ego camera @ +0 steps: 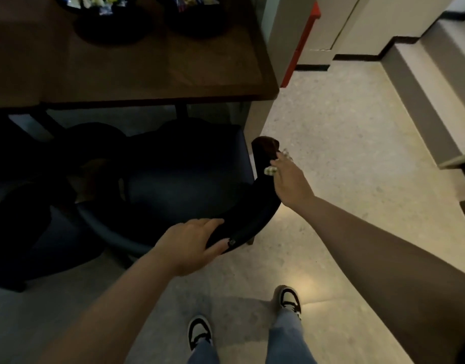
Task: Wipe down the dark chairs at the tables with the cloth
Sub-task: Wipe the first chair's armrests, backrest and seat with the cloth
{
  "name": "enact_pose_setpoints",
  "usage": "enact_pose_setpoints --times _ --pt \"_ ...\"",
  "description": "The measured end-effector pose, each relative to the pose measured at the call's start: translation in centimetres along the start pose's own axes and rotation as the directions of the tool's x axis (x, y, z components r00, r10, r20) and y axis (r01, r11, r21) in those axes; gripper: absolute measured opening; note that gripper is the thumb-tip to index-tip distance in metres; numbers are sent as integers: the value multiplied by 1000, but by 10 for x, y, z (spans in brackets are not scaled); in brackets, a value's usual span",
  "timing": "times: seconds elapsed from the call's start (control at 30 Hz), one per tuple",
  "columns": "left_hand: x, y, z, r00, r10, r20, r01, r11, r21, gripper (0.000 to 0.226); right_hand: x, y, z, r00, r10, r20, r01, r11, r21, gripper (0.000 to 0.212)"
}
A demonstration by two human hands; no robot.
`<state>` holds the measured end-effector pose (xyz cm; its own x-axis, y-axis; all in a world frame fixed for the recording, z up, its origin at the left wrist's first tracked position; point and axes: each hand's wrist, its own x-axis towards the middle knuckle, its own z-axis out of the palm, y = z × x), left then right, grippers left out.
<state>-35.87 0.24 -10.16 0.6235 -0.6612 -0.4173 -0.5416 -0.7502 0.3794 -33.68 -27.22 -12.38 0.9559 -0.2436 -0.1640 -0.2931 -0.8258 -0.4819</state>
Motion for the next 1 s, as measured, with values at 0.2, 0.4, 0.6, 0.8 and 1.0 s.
enact_pose_setpoints --times 0.2,0.4,0.6,0.8,1.0 --pt "10 -9 1 997 -31 73 40 991 -125 88 -10 5 -4 996 80 -35 -72 979 188 70" --pt "9 -9 5 998 -55 34 59 990 -131 89 -4 -5 6 923 312 -226 -254 933 253 37" --pt "6 -8 4 1000 -27 -12 25 989 -144 90 -70 -10 20 975 -20 -222 83 956 281 41" --pt "7 -10 6 999 -28 -30 25 994 -108 89 -36 7 -2 968 -241 -69 249 956 155 36" --pt "6 -10 5 999 -33 -23 30 995 -100 80 -17 27 -2 990 134 -36 -116 943 311 52"
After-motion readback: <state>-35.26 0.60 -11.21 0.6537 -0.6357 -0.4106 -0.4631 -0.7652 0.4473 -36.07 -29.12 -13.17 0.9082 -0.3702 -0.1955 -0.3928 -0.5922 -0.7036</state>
